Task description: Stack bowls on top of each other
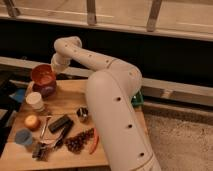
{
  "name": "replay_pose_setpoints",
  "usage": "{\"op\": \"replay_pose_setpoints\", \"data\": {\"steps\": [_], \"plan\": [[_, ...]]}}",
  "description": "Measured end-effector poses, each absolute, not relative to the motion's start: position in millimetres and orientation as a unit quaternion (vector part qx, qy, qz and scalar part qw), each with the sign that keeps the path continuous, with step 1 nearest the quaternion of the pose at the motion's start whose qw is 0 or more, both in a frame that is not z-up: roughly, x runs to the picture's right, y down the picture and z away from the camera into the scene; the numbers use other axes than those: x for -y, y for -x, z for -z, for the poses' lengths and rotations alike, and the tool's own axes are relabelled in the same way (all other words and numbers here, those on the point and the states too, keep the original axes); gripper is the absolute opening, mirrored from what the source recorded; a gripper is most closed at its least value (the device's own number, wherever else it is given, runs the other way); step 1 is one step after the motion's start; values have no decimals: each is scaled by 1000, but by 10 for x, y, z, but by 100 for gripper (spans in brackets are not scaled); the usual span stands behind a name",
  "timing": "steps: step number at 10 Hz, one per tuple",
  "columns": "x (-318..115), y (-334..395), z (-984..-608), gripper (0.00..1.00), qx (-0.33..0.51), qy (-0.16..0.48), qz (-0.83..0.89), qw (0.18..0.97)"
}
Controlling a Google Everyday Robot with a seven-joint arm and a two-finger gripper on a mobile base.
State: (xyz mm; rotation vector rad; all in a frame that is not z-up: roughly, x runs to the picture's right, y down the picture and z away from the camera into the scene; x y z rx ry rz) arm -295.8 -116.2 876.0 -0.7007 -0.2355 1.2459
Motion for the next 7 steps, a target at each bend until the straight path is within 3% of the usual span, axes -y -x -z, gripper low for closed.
{"op": "replay_pose_setpoints", "data": {"steps": [5, 7], "plan": [[1106, 3392, -9088, 1, 128, 347, -544, 753], [1013, 3430, -9212, 16, 122, 354, -538, 755]]}}
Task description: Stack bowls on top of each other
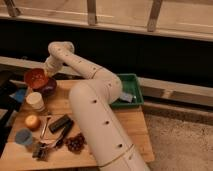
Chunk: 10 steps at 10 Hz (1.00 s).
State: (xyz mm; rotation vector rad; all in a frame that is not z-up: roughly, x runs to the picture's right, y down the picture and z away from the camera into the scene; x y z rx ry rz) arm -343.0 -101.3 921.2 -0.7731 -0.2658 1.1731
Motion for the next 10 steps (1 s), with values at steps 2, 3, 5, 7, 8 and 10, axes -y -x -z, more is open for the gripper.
{"op": "replay_pose_setpoints", "data": {"steps": [2, 3, 5, 7, 8, 10], "plan": [[887, 3403, -9365, 36, 107, 363, -538, 753], [825, 3421, -9422, 46, 101, 367, -537, 753], [784, 3378, -9490, 68, 92, 371, -540, 750], [779, 3397, -9469, 79, 93, 373, -539, 750], [799, 3413, -9428, 80, 96, 372, -538, 750], [848, 3384, -9383, 80, 100, 368, -539, 751]]}}
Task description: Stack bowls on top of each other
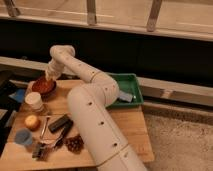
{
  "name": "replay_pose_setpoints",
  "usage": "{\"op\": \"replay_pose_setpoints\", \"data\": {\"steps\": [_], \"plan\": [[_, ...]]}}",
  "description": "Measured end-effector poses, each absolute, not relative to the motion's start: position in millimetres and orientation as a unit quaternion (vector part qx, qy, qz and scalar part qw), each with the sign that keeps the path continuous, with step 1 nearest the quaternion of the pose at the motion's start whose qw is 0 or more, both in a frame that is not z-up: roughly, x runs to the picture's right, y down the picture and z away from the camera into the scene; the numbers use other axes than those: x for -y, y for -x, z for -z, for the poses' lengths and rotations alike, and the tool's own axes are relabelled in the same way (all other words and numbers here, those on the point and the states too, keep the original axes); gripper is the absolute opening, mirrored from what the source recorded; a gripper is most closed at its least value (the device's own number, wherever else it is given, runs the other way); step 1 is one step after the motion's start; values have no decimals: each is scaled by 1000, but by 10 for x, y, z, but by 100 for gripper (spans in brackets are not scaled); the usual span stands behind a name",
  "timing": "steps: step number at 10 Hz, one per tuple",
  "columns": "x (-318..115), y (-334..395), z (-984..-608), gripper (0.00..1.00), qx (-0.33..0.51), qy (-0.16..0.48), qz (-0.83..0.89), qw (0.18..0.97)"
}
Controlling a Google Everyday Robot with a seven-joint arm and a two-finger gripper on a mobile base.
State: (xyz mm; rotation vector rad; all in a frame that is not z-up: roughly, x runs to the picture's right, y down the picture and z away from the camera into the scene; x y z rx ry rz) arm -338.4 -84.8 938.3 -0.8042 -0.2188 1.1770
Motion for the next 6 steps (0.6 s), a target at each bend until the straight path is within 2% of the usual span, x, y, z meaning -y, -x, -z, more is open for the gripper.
{"op": "replay_pose_setpoints", "data": {"steps": [2, 6], "plan": [[876, 3397, -9336, 80, 106, 364, -538, 753], [1291, 2990, -9017, 80, 128, 310, -568, 752]]}}
